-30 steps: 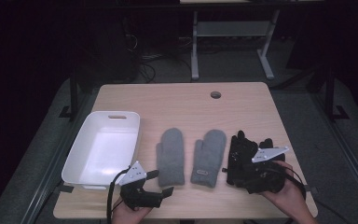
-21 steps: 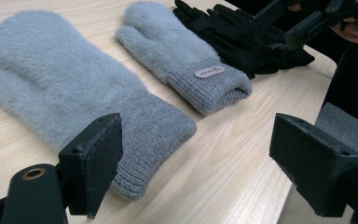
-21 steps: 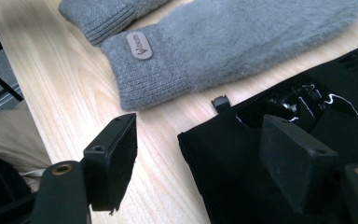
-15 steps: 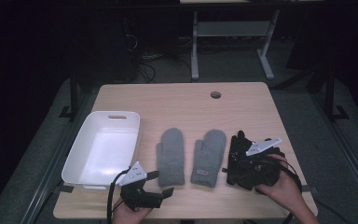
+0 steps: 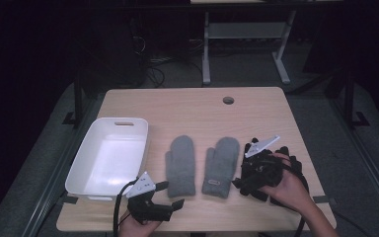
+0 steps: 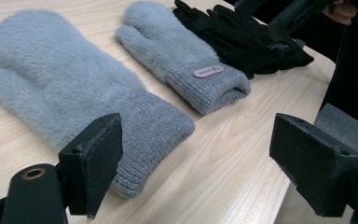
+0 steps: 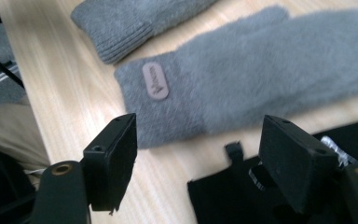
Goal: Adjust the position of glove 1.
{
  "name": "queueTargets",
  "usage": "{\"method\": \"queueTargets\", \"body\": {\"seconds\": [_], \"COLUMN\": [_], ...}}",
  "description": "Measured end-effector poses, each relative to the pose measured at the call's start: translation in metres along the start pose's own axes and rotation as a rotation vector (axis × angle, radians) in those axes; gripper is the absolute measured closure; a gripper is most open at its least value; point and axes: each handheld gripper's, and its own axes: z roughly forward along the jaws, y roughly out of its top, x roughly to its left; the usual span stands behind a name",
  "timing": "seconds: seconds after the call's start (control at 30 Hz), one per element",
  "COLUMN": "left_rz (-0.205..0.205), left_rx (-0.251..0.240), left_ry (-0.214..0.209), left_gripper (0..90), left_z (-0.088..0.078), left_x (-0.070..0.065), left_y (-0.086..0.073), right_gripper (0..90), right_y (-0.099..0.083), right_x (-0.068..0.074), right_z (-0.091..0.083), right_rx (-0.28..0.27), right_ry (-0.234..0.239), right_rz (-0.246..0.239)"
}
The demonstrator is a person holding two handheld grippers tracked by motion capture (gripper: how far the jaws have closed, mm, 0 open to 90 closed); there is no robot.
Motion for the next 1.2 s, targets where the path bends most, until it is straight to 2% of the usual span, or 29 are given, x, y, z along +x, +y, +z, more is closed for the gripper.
{"method": "queueTargets", "body": {"seconds": [0.17,0.37,0.6,0.83,0.87,1.03,1.17,1.2], "left_rz": [0.006,-0.002,0.002,0.000,-0.005,-0.005,-0.003,0.003], "left_rx": [0.005,0.002,-0.002,-0.007,-0.010,-0.008,-0.005,-0.002], "left_ry": [-0.001,0.000,0.000,-0.001,-0.002,-0.001,-0.001,-0.001], "left_gripper": [17.1,17.1,17.1,17.1,17.1,17.1,17.1,17.1], "left_z": [0.001,0.000,-0.001,-0.002,-0.002,-0.001,-0.001,-0.001], "left_x": [-0.001,-0.001,0.000,0.000,0.000,0.001,0.000,0.000], "left_y": [0.000,0.000,0.000,0.000,0.000,0.000,0.000,0.000], "right_gripper": [27.5,27.4,27.4,27.5,27.5,27.5,30.3,30.7], "right_y": [0.022,0.038,0.055,0.064,0.066,0.067,0.067,0.067], "right_x": [-0.006,-0.010,-0.015,-0.022,-0.024,-0.029,-0.032,-0.033], "right_z": [0.006,0.014,0.033,0.046,0.050,0.060,0.068,0.072], "right_rx": [0.017,0.049,0.117,0.148,0.160,0.189,0.211,0.230], "right_ry": [0.007,0.016,0.020,0.012,0.000,-0.003,-0.004,-0.013], "right_rz": [-0.036,-0.048,-0.059,-0.072,-0.078,-0.068,-0.079,-0.084]}}
